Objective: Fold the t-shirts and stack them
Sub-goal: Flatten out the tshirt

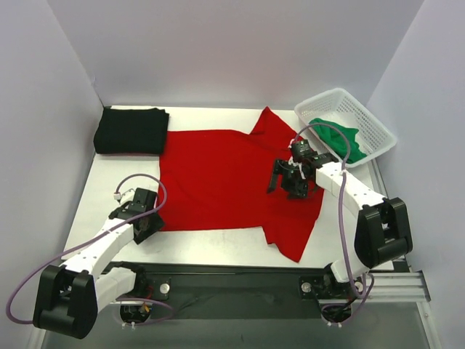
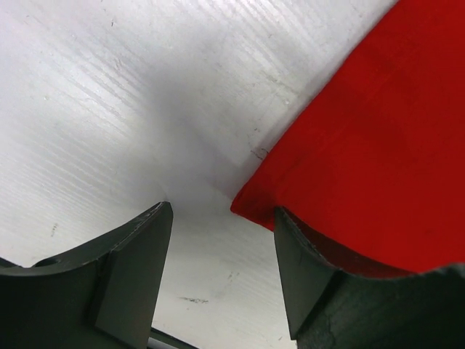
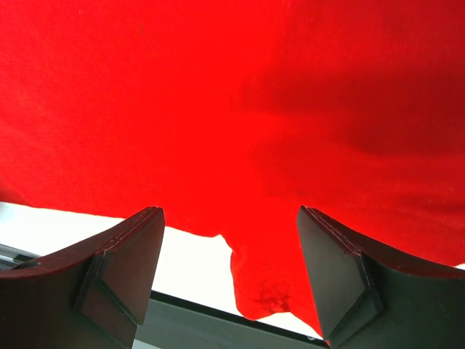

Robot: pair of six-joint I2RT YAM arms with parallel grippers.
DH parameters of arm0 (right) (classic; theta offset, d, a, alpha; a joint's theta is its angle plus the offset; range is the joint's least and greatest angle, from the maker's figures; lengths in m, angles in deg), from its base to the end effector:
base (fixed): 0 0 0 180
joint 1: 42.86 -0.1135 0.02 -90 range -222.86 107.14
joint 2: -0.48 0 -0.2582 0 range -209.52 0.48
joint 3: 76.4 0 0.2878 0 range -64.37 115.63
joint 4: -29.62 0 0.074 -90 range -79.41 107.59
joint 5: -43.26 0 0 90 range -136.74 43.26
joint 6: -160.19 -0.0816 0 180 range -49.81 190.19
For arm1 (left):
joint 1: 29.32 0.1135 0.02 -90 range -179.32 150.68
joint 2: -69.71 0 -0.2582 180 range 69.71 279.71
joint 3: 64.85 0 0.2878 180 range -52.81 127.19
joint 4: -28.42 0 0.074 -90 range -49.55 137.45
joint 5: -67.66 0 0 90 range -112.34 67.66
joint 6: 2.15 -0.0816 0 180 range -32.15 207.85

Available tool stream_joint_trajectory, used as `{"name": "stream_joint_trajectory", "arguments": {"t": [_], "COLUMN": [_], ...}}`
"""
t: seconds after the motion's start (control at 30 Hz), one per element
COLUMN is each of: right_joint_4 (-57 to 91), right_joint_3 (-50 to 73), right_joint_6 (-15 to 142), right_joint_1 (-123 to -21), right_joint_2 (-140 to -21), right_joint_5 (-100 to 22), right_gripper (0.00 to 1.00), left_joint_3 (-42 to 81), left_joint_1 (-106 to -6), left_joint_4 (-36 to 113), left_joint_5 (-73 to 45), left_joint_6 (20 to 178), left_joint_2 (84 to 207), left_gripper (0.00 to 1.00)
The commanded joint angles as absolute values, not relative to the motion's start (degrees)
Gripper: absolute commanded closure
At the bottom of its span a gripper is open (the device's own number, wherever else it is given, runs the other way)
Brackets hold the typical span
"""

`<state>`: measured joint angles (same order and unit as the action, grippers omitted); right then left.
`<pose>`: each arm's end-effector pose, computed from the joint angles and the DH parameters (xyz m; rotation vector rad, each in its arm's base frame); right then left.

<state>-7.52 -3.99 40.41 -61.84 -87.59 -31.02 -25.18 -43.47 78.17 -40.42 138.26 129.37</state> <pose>0.3528 0.1447 0.1724 0.1233 2.5770 0.6821 0.2123 -0.0274 0.0958 -0.9048 2.5189 0.1046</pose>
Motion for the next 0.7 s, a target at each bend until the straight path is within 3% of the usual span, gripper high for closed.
{"name": "stream_joint_trajectory", "arguments": {"t": [0.0,0.13,0.37,0.5,0.67], "right_joint_4": [-9.0,-8.5,-8.0,-8.1,-9.2], "right_joint_3": [-5.8,-8.6,-12.8,-14.8,-16.5], "right_joint_6": [41.2,40.7,39.2,38.7,39.3], "right_joint_1": [-62.7,-63.7,-64.6,-65.3,-68.0], "right_joint_2": [-84.0,-81.0,-76.1,-73.0,-71.2], "right_joint_5": [-33.8,-34.2,-35.8,-37.6,-36.1], "right_gripper": [0.25,0.25,0.25,0.25,0.29], "left_joint_3": [-26.1,-26.5,-26.4,-27.2,-25.8], "left_joint_1": [-43.6,-43.6,-43.6,-43.6,-42.8], "left_joint_4": [73.8,71.9,70.8,69.8,68.5], "left_joint_5": [-39.6,-39.2,-38.2,-37.4,-35.7], "left_joint_6": [138.8,138.3,137.7,137.6,135.3], "left_joint_2": [128.9,130.7,133.1,132.6,132.3], "left_gripper": [0.32,0.36,0.58,0.78,0.96]}}
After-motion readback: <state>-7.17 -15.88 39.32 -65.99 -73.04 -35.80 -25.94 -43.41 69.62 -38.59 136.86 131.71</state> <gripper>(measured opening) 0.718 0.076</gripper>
